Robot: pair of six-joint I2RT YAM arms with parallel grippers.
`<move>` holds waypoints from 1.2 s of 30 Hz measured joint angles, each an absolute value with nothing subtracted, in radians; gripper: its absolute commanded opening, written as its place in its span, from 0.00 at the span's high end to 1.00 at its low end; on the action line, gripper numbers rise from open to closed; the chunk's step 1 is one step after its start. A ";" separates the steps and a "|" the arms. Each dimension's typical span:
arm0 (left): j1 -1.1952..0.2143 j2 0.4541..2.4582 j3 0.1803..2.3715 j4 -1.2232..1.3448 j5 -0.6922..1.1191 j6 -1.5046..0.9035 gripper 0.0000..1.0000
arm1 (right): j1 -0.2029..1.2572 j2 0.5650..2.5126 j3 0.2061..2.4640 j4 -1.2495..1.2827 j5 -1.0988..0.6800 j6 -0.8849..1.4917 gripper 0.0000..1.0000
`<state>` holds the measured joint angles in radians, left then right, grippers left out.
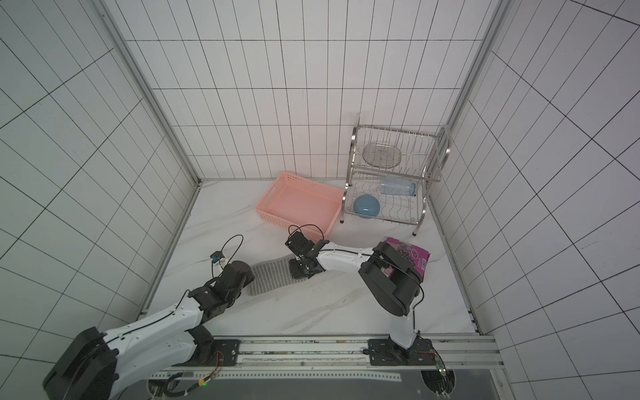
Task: Fold the square dishcloth
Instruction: Smooth out the cleaning item at the center of the board.
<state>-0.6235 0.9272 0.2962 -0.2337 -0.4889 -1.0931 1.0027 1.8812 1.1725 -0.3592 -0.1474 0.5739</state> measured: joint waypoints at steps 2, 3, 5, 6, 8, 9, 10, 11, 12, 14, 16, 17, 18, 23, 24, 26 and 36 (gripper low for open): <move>-0.624 0.874 0.304 -0.281 -0.489 -1.093 0.68 | 1.003 1.882 1.176 -0.356 -0.151 0.574 0.77; -0.624 0.850 0.308 -0.298 -0.489 -1.093 0.68 | 1.003 1.885 1.179 -0.355 -0.152 0.574 0.78; -0.624 0.814 0.310 -0.319 -0.480 -1.092 0.70 | 1.003 1.889 1.182 -0.353 -0.152 0.573 0.78; -0.623 0.802 0.310 -0.321 -0.470 -1.092 0.70 | 1.003 1.890 1.182 -0.353 -0.152 0.573 0.78; -0.621 0.797 0.310 -0.314 -0.434 -1.088 0.71 | 1.003 1.890 1.182 -0.353 -0.152 0.573 0.78; -0.620 0.801 0.310 -0.305 -0.410 -1.084 0.74 | 1.003 1.890 1.182 -0.353 -0.152 0.573 0.78; -0.620 0.809 0.310 -0.294 -0.385 -1.081 0.76 | 1.003 1.890 1.182 -0.353 -0.152 0.573 0.78; -0.620 0.822 0.310 -0.278 -0.358 -1.078 0.78 | 1.003 1.890 1.182 -0.353 -0.151 0.573 0.79; -0.619 0.835 0.310 -0.260 -0.331 -1.074 0.79 | 1.003 1.890 1.182 -0.353 -0.152 0.573 0.79; -0.614 0.868 0.310 -0.221 -0.265 -1.068 0.80 | 1.003 1.890 1.182 -0.353 -0.151 0.573 0.79; -0.600 0.904 0.310 -0.181 -0.186 -1.064 0.80 | 1.003 1.890 1.182 -0.353 -0.149 0.573 0.79; -0.591 0.919 0.310 -0.167 -0.152 -1.063 0.81 | 1.003 1.890 1.182 -0.353 -0.147 0.573 0.79; -0.579 0.934 0.310 -0.154 -0.114 -1.063 0.81 | 1.003 1.890 1.182 -0.354 -0.144 0.573 0.79; -0.487 0.967 0.270 -0.107 0.022 -1.069 0.81 | 1.003 1.889 1.182 -0.355 -0.132 0.573 0.79; -0.466 0.970 0.253 -0.100 0.038 -1.070 0.81 | 1.003 1.889 1.182 -0.355 -0.130 0.573 0.79; -0.424 0.980 0.214 -0.091 0.069 -1.074 0.81 | 1.003 1.889 1.182 -0.356 -0.125 0.574 0.79; -0.391 1.017 0.196 -0.033 0.121 -1.072 0.82 | 1.010 1.864 1.182 -0.371 -0.122 0.580 0.80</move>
